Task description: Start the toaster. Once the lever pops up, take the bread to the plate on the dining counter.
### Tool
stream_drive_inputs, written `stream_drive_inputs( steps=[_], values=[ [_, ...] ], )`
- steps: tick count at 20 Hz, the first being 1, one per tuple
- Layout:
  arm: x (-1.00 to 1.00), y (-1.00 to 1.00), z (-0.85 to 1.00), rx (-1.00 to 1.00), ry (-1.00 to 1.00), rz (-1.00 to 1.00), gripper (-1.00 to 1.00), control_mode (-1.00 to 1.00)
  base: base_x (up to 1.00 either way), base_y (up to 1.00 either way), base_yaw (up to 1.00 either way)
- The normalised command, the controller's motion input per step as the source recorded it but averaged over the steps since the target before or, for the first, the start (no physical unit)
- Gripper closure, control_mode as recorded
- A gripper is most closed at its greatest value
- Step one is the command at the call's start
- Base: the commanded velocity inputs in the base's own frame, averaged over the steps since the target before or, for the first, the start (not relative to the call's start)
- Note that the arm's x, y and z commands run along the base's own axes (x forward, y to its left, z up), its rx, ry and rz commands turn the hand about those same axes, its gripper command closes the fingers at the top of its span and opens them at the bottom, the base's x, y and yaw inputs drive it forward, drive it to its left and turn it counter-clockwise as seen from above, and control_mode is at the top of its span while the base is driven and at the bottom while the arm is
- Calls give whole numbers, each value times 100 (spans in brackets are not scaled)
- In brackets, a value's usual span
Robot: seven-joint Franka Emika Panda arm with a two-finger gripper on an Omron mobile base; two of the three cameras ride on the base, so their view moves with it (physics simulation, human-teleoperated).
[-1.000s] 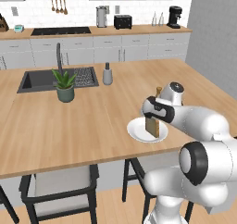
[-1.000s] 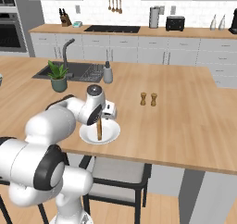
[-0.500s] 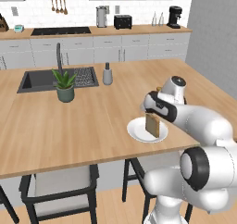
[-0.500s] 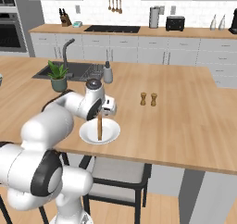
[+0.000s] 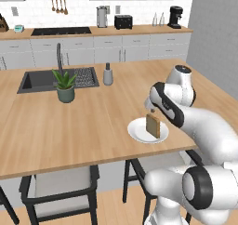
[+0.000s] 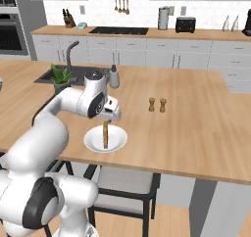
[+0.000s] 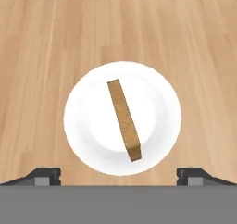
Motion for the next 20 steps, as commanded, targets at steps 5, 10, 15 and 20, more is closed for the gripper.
stream_drive_inputs(
  steps=[5, 10, 15, 20],
  values=[
    [-84, 15, 42, -4, 1, -3, -100, -100, 0, 0, 0],
    [-49, 17, 58, -2, 5, -1, -100, -100, 0, 0, 0],
    [-68, 16, 38, -5, 0, 0, -100, -100, 0, 0, 0],
    [-62, 12, 23, -3, 1, 0, -100, -100, 0, 0, 0]
  ],
)
